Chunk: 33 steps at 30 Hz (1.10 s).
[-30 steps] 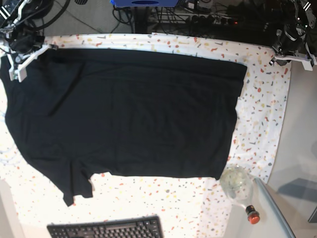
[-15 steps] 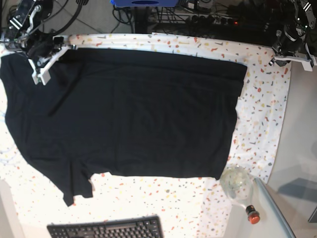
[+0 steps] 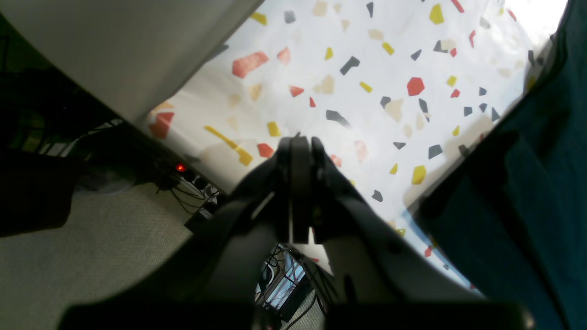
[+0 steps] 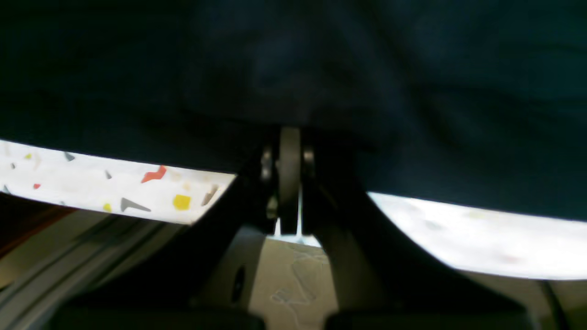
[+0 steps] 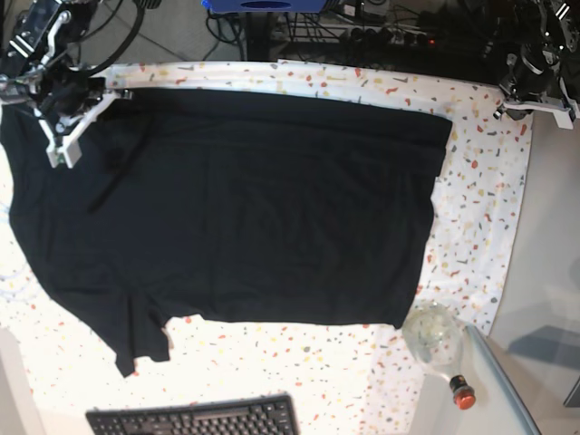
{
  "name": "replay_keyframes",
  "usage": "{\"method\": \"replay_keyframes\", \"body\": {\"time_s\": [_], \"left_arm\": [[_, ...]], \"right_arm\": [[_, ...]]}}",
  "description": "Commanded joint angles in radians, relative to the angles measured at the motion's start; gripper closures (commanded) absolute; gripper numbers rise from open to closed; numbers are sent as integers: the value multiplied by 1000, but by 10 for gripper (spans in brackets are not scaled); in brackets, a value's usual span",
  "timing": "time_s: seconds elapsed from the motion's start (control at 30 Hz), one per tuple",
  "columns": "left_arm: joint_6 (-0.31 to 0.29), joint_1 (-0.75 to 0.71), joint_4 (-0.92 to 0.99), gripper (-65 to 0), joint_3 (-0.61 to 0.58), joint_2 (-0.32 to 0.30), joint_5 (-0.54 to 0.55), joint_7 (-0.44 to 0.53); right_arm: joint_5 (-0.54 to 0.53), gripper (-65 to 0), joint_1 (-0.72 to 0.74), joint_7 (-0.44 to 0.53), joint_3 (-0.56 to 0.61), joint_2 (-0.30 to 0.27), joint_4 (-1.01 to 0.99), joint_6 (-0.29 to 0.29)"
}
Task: Layout the t-shirt on the table in an organized manner, then fold the t-shirt properly
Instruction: 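Grasp the black shirt edge again with both grippers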
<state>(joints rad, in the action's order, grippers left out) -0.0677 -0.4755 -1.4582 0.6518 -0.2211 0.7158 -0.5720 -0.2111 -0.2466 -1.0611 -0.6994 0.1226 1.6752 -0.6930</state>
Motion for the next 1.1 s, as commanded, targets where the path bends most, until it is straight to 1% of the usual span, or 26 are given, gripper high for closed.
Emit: {"method": "replay_keyframes", "body": {"time_s": [0.0,0.03,0.1,0.17,0.27,0.33,0.4,0.43,0.5,0.6,0.7,0.77,0.87,0.93,0.97,1.07], "left_arm": [[-8,-4,-28,0,4,-16,9,16],[-16,-1,-37,0,-5,-14,9,16],[-51,1,-72,0,-62,-16,9,16],[-60,8,-109,0,-140,-16,9,17],[-60,74,-138,0,-290,-13,8,19],[-60,137,-126,0,-395,-11,8,19],[-60,195,-88,0,-493,-14,0,19],[-60,225,-55,0,-525,-14,-25,20],[-57,277,34,0,-557,2,-124,22],[-57,298,104,0,-534,48,-267,22],[-57,266,98,0,-498,71,-367,22],[-57,260,113,0,-476,78,-411,22],[-57,254,162,0,-441,79,-447,22],[-57,237,178,0,-393,78,-447,22],[-57,220,176,0,-366,78,-447,22],[-60,192,149,0,-333,76,-447,22]], "right_arm": [[-18,0,-1,17,-3,-4,56,-5],[-18,0,-1,18,-7,-4,82,-5],[-14,0,11,29,-9,-21,101,-5],[-11,0,40,74,-9,-70,75,-5],[-11,0,95,160,-9,-139,-65,-5],[0,0,129,201,-9,-191,-172,-5],[17,0,155,250,-9,-226,-263,-5],[19,0,161,282,-9,-242,-300,-5],[20,0,166,358,-9,-268,-370,-5],[22,0,166,428,-9,-283,-430,-5],[22,0,151,434,-9,-285,-436,-5],[22,0,137,434,-9,-281,-442,-5],[22,0,128,434,-9,-255,-447,-5],[23,0,114,434,-9,-246,-447,-5],[23,0,99,434,-9,-242,-444,-5],[23,0,71,433,-1,-225,-442,-5]]}}
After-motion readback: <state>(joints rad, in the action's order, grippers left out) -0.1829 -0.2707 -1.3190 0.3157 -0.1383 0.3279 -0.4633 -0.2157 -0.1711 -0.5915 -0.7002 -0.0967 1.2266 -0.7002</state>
